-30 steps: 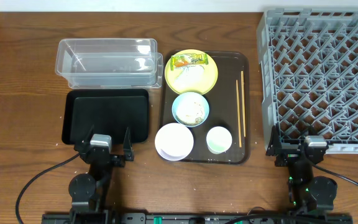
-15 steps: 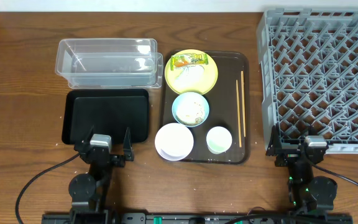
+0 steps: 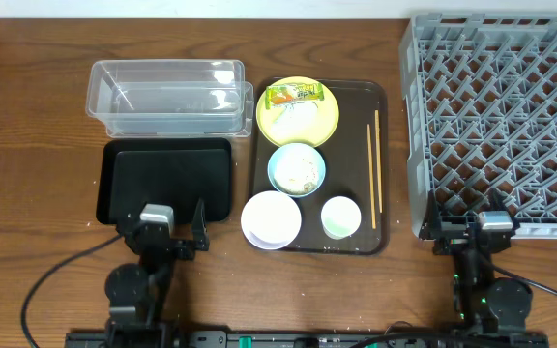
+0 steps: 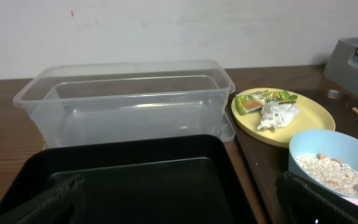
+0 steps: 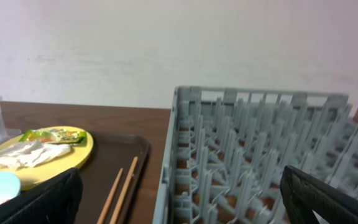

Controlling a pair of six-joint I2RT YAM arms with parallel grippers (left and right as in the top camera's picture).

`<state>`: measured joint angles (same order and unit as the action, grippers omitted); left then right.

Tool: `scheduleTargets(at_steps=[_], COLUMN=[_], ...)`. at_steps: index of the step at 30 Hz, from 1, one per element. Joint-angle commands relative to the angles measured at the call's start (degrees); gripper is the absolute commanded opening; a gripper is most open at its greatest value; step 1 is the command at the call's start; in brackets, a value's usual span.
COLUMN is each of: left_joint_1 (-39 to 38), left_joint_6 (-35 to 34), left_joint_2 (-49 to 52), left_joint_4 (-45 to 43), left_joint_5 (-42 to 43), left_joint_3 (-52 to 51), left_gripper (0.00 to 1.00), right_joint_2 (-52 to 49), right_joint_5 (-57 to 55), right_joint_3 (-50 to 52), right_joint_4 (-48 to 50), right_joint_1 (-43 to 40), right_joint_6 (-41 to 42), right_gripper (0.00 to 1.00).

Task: Sort waste into correct bins and load items into the dishwasher rack
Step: 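Reach the left gripper to the yellow plate and grasp the white tissue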

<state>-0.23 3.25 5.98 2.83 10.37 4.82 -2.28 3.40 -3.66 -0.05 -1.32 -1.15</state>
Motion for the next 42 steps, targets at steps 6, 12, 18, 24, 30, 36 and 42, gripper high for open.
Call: scheduleTargets(at_steps=[6,12,18,24,30,36,42], left_joint_1=[-0.35,-2.19,-8.00,-13.79,-19.80,-24.52,-25.73], left_joint_6=[3.87,6.84,8.15,8.76,8.74,8.55,8.52], left_joint_2=[23.87,45.05,69.46,91.30,104.85,112.17,119.69], left_joint_4=[2.51,15.91,32.72,46.58,48.98,43.04,40.81], left_joint_5=[1.27,2.27,2.21,2.05,5.49,6.10,-1.27], left_joint_3=[23.54,46.29,73.88,97.07,106.20,106.14,106.12], left_gripper=[0.98,0.98,0.98,0.98,0.98,0.98,0.98], right_joint_2=[-15.72,-30.82,-46.38,-56.39,-59.14,-59.39,-59.39], right_joint_5=[0.13,3.06,6.47,6.58,6.60,6.75,6.75], right_joint_3=[-16.70,-29.62,-45.68,-56.74,-57.88,-57.83,-57.83], right_joint_4=[-2.19,-5.07,-16.02,-26.91,-30.73,-34.97,-37.27], right_joint_1=[0.11,0.11,0.11,0.11,0.13,0.13,0.13], right_joint_6=[-4.96,-4.94,-4.94,-4.94,-4.92,-4.90,-4.92], right_gripper=[0.99,0.99,0.99,0.99,0.99,0.99,0.99])
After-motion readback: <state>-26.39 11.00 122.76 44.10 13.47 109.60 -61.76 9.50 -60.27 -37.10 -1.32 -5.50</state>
